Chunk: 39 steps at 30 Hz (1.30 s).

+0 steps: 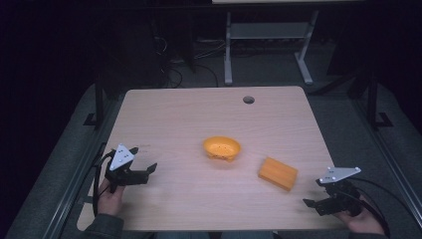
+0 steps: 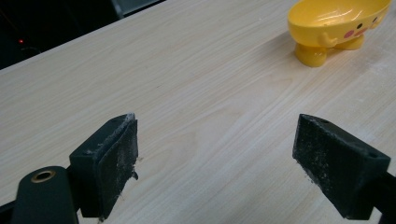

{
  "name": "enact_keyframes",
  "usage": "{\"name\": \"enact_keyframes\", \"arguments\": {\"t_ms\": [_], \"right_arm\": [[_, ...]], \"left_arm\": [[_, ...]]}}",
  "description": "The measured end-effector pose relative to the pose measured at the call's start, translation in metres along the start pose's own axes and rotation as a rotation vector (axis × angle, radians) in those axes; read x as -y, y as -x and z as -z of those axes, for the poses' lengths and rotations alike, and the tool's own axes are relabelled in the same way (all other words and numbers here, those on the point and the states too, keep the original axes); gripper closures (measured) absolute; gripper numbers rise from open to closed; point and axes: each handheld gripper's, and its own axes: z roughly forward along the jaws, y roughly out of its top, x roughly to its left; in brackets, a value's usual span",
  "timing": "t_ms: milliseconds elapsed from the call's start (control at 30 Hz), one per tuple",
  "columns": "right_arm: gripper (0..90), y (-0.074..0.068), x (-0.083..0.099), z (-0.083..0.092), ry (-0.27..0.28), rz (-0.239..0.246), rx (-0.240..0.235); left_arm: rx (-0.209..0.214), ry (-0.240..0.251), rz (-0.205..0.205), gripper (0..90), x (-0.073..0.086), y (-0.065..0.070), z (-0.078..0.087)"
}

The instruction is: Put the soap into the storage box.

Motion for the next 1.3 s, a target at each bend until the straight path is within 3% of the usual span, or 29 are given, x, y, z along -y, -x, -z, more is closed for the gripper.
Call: {"name": "enact_keyframes", "arguments": {"t_ms": [500,1300], "right_arm": [[16.1,0.001,-0.042,-0.006,-0.041,0.090,-0.010],[14.8,0.000,-0.094,-0.037,-0.112,0.151,-0.066]], "left_arm": [[0.002,0.005,0.002,13.4,0.000,-0.001,0.000],[0.000,0.009,0.009,13.4,0.000,-0.003,0.001]]}}
